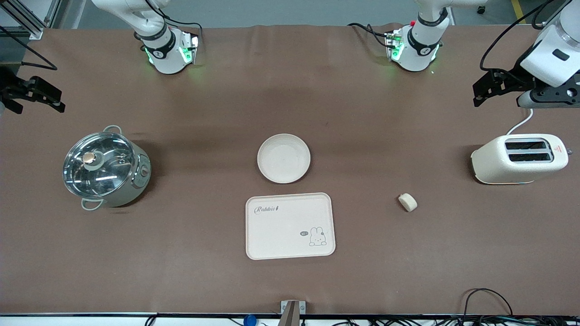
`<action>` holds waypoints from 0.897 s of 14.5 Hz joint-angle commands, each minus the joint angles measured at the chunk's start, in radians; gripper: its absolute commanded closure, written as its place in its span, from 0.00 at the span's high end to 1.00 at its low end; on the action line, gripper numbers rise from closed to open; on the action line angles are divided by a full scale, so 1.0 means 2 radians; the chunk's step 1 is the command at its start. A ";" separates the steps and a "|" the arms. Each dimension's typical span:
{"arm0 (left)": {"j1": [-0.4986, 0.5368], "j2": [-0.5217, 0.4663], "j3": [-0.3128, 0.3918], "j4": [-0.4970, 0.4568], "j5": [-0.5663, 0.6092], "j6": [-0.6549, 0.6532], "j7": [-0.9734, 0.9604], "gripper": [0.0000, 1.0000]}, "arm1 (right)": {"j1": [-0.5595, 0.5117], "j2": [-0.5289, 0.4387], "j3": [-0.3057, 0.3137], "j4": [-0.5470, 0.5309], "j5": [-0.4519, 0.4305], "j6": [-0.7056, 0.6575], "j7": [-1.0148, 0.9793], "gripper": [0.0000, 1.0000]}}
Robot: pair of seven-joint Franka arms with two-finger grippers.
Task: Place bun in plate and plate on tray
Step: 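Reach down and grasp the white bun with the left gripper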
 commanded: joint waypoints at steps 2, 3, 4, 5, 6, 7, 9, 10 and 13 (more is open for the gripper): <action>0.003 0.009 0.000 0.015 -0.005 -0.006 0.006 1.00 | -0.005 -0.002 0.003 0.000 -0.001 -0.004 0.002 1.00; 0.003 0.017 0.001 0.023 -0.005 -0.006 0.006 1.00 | -0.005 -0.001 0.003 0.000 -0.001 -0.003 0.002 1.00; 0.003 0.030 0.001 0.041 -0.005 -0.006 0.001 1.00 | -0.005 -0.001 0.003 -0.001 0.003 -0.002 0.003 1.00; 0.003 0.042 0.001 0.049 -0.005 -0.006 0.000 1.00 | -0.005 0.001 0.003 -0.001 0.025 0.000 0.003 1.00; 0.002 0.049 0.001 0.048 -0.005 -0.006 -0.003 1.00 | -0.003 0.010 0.003 -0.001 0.041 0.001 0.007 1.00; 0.001 0.062 0.001 0.044 -0.010 0.003 -0.004 1.00 | 0.000 0.016 0.003 -0.001 0.045 0.002 0.008 1.00; -0.001 0.093 0.000 0.036 -0.015 0.023 -0.029 1.00 | 0.003 0.045 0.006 -0.002 0.075 0.006 0.008 1.00; -0.003 0.108 -0.001 0.033 -0.015 0.036 -0.058 1.00 | 0.005 0.060 0.006 -0.003 0.104 0.014 0.008 1.00; -0.008 0.162 -0.004 0.018 -0.014 0.094 -0.149 1.00 | 0.032 0.110 0.007 -0.004 0.118 0.062 0.009 1.00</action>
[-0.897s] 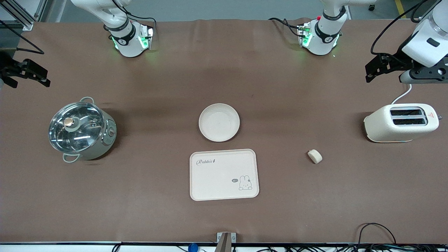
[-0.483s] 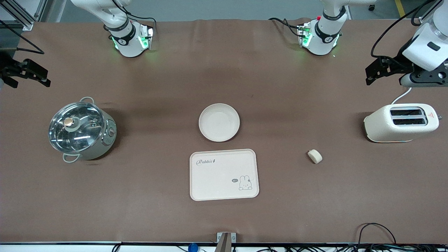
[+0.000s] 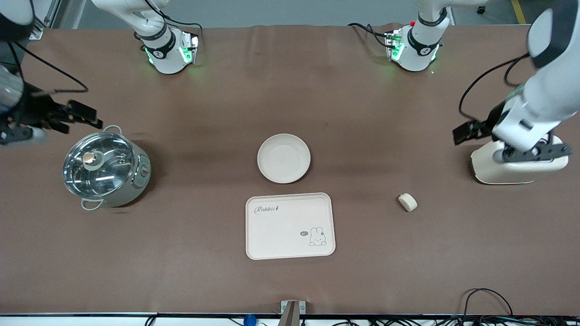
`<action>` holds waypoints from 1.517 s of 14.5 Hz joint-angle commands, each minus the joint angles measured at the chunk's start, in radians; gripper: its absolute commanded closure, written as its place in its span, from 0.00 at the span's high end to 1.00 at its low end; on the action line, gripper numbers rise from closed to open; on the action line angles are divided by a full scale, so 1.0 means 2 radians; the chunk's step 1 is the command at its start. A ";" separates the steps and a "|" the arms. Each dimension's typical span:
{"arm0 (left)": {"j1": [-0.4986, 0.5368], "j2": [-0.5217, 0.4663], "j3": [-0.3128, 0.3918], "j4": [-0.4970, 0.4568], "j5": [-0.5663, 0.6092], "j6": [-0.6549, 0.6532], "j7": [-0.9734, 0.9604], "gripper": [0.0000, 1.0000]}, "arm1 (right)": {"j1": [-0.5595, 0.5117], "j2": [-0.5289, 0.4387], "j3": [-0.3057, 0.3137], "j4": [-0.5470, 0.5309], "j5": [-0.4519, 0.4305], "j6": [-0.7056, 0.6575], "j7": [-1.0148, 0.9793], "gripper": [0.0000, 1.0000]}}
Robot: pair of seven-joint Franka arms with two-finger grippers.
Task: Place bun in plate and plate on tray
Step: 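Reach down and grasp the white bun with the left gripper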
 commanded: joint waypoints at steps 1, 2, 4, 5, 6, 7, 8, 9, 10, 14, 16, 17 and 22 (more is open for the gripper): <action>-0.008 0.050 -0.003 0.000 -0.007 0.039 -0.067 1.00 | 0.024 0.041 0.001 0.000 0.023 0.034 0.019 1.00; -0.010 0.069 -0.003 0.000 -0.007 0.052 -0.082 1.00 | 0.037 0.056 0.001 -0.001 0.051 0.045 0.042 1.00; -0.014 0.102 -0.003 -0.004 -0.007 0.076 -0.102 1.00 | 0.071 0.082 0.001 -0.003 0.070 0.082 0.085 1.00; -0.015 0.115 -0.003 -0.013 -0.004 0.094 -0.112 1.00 | 0.089 0.095 0.001 -0.005 0.070 0.104 0.094 1.00; -0.014 0.127 -0.003 -0.027 -0.004 0.127 -0.124 1.00 | 0.096 0.107 0.001 -0.006 0.073 0.118 0.098 1.00; -0.011 0.138 -0.003 -0.033 -0.006 0.155 -0.140 1.00 | 0.106 0.117 0.001 -0.007 0.075 0.128 0.102 1.00; -0.009 0.155 -0.003 -0.038 -0.005 0.179 -0.154 1.00 | 0.118 0.127 0.001 -0.010 0.086 0.135 0.107 1.00; -0.010 0.168 -0.003 -0.040 -0.005 0.196 -0.162 1.00 | 0.124 0.130 0.001 -0.020 0.093 0.148 0.111 1.00; -0.010 0.182 -0.003 -0.040 -0.005 0.213 -0.172 1.00 | 0.133 0.130 0.001 -0.038 0.096 0.171 0.111 1.00; -0.007 0.238 -0.003 -0.040 -0.005 0.295 -0.189 0.97 | 0.190 0.131 0.001 -0.097 0.096 0.237 0.156 1.00; -0.006 0.256 -0.002 -0.040 -0.005 0.313 -0.189 0.92 | 0.222 0.147 0.001 -0.131 0.098 0.309 0.183 1.00; -0.004 0.261 -0.002 -0.040 -0.006 0.320 -0.190 0.86 | 0.233 0.158 0.001 -0.145 0.102 0.347 0.184 1.00; -0.010 0.267 -0.003 -0.043 -0.007 0.323 -0.229 0.42 | 0.274 0.188 0.001 -0.157 0.133 0.393 0.184 1.00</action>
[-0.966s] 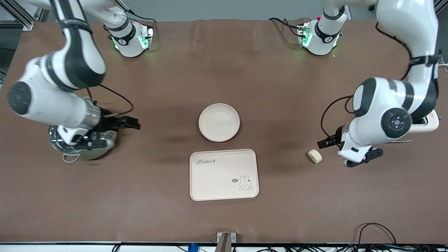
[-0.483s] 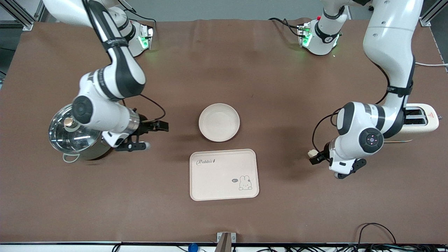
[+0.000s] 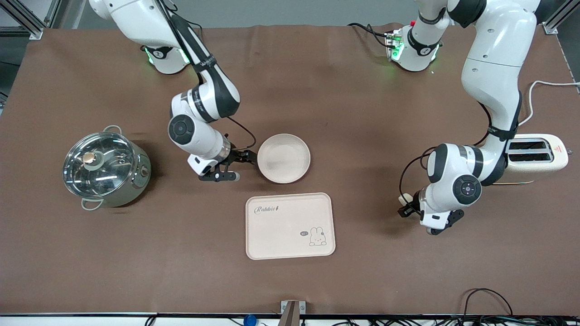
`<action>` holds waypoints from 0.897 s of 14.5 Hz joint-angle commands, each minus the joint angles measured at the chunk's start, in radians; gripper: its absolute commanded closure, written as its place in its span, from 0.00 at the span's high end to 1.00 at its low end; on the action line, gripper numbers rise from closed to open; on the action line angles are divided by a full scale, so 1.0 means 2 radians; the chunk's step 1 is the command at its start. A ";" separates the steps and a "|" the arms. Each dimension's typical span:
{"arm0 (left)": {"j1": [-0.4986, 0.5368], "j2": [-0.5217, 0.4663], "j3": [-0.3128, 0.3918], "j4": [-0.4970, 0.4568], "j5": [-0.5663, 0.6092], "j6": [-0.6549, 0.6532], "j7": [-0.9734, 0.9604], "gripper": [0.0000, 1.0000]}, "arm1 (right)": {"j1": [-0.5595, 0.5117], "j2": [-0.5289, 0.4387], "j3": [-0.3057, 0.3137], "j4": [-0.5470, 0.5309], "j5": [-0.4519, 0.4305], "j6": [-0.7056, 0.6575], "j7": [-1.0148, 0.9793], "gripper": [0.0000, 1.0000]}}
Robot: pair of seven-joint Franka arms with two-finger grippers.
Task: Place bun in plate and plate on tray
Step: 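Lower the bun onto the plate while the right gripper grasps the plate rim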
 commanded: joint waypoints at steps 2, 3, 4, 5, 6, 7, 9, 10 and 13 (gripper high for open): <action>-0.020 -0.008 -0.022 -0.002 -0.007 -0.005 -0.073 0.32 | 0.030 0.002 -0.005 -0.032 0.014 0.051 0.001 1.00; -0.027 -0.012 -0.029 -0.002 -0.007 -0.010 -0.100 0.31 | 0.037 0.002 -0.005 -0.041 0.014 0.061 0.001 0.99; -0.035 -0.019 -0.038 -0.001 -0.007 -0.018 -0.126 0.31 | 0.042 0.002 -0.005 -0.049 0.014 0.075 0.003 0.96; -0.042 -0.023 -0.055 0.003 -0.007 -0.022 -0.155 0.32 | 0.052 0.002 -0.005 -0.056 0.014 0.088 0.012 0.92; -0.050 -0.028 -0.072 0.005 -0.006 -0.022 -0.185 0.32 | 0.058 0.002 -0.005 -0.058 0.014 0.090 0.020 0.87; -0.060 -0.029 -0.084 0.011 -0.004 -0.022 -0.218 0.32 | 0.059 0.002 -0.005 -0.058 0.014 0.090 0.021 0.82; -0.103 -0.029 -0.090 0.026 -0.003 -0.022 -0.281 0.32 | 0.059 0.002 -0.005 -0.056 0.014 0.090 0.021 0.72; -0.126 -0.025 -0.090 0.039 -0.003 -0.022 -0.315 0.33 | 0.059 0.003 -0.005 -0.056 0.014 0.091 0.021 0.67; -0.172 -0.013 -0.090 0.043 -0.005 -0.014 -0.365 0.35 | 0.059 0.008 -0.005 -0.055 0.014 0.096 0.021 0.61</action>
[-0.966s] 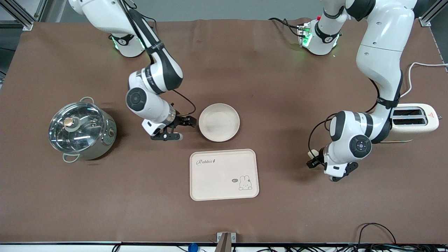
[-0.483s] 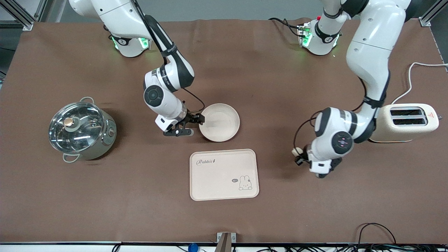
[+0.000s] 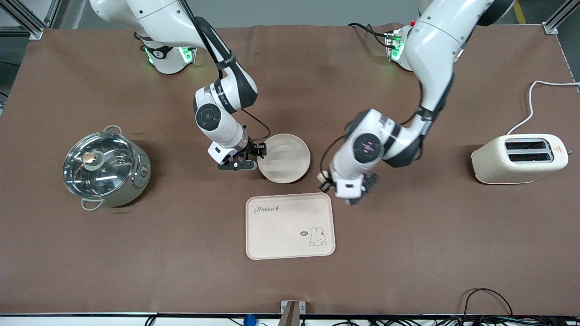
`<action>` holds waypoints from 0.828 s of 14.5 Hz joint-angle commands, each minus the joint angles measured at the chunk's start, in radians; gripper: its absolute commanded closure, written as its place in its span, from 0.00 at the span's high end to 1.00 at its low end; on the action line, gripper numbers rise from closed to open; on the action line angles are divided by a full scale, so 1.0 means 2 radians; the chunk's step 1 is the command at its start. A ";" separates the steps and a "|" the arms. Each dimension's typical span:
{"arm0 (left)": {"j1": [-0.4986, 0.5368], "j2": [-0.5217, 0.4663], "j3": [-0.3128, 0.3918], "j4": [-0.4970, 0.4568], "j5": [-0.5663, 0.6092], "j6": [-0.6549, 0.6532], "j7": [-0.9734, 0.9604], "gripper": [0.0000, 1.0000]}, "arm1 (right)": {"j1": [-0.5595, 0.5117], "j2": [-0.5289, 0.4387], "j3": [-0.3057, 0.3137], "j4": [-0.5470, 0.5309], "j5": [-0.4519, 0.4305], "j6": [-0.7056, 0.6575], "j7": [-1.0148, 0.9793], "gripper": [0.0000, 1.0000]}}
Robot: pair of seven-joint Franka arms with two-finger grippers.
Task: Place bun in plate and plate on tray
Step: 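Lower the bun onto the plate while the right gripper grasps the plate rim, then carry the plate onto the tray while the left gripper withdraws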
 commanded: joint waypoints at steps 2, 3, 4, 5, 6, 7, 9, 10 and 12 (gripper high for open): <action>-0.049 0.028 0.004 0.009 -0.007 0.025 -0.045 0.37 | 0.005 0.000 -0.002 -0.010 0.013 0.017 0.001 0.59; -0.057 0.039 0.004 0.009 -0.007 0.048 -0.053 0.39 | 0.005 0.001 -0.002 -0.010 0.013 0.020 0.001 0.58; -0.065 0.048 0.004 0.009 -0.006 0.065 -0.057 0.43 | 0.008 0.002 -0.002 -0.010 0.013 0.025 0.001 0.56; -0.075 0.055 0.004 0.009 -0.007 0.077 -0.060 0.45 | 0.011 0.003 -0.002 -0.010 0.013 0.027 0.002 0.54; -0.087 0.061 0.005 0.007 -0.004 0.089 -0.062 0.49 | 0.014 0.007 -0.002 -0.009 0.013 0.030 0.002 0.52; -0.093 0.066 0.007 0.007 -0.003 0.092 -0.066 0.58 | 0.014 0.011 -0.002 -0.010 0.013 0.038 0.002 0.51; -0.093 0.062 0.007 0.008 -0.001 0.092 -0.075 0.91 | 0.015 0.016 -0.002 -0.009 0.014 0.044 0.002 0.43; -0.092 0.055 0.007 0.008 0.000 0.091 -0.077 1.00 | 0.016 0.017 -0.002 -0.009 0.014 0.045 0.002 0.38; -0.083 0.029 0.010 0.009 0.001 0.078 -0.075 1.00 | 0.017 0.017 -0.002 -0.009 0.014 0.049 0.002 0.37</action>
